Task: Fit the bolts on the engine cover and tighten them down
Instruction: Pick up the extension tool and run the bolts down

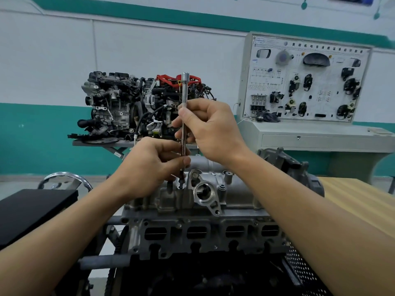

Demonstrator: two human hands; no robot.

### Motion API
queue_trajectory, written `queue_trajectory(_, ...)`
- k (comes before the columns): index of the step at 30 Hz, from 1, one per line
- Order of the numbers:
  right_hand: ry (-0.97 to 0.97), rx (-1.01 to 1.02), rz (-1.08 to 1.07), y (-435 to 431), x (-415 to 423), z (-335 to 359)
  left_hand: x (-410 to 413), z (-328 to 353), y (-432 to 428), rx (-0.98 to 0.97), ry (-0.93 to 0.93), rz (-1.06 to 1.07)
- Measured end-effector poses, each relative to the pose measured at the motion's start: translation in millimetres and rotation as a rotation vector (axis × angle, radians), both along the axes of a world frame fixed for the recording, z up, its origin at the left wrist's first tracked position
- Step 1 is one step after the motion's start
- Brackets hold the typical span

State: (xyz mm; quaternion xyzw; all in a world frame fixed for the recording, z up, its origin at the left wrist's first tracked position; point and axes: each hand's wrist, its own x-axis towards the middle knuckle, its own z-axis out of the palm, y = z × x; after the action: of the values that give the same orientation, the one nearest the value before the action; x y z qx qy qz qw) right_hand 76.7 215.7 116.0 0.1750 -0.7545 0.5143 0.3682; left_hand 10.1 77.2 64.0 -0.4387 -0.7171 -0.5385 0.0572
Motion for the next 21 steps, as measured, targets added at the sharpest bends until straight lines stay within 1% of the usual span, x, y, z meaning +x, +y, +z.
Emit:
queue_trajectory(6,-0.061,0.048,-0.012,7,7,0,-1,4,3,-0.024,0.038,-0.011)
queue_trajectory(9,-0.116,0.073,0.033,11,9,1,-3,8,3,-0.037,0.060,-0.018)
queue_trajectory(11,-0.106,0.073,0.053,10,10,2,-6,11,2,-0.052,0.059,-0.040)
queue_trajectory(13,-0.034,0.087,-0.026,7,7,3,-9,11,2,0.001,0.025,-0.074)
queue_trajectory(15,0.042,0.095,-0.183,5,3,2,-12,9,2,0.076,-0.018,-0.102)
queue_trajectory(17,0.048,0.079,-0.269,3,0,2,-13,8,0,0.066,-0.042,-0.156)
queue_trajectory(18,0.009,0.080,-0.257,2,-1,3,-13,8,0,0.031,-0.048,-0.188)
queue_trajectory(21,-0.106,0.100,-0.110,2,0,7,-13,9,-2,-0.067,-0.027,-0.212)
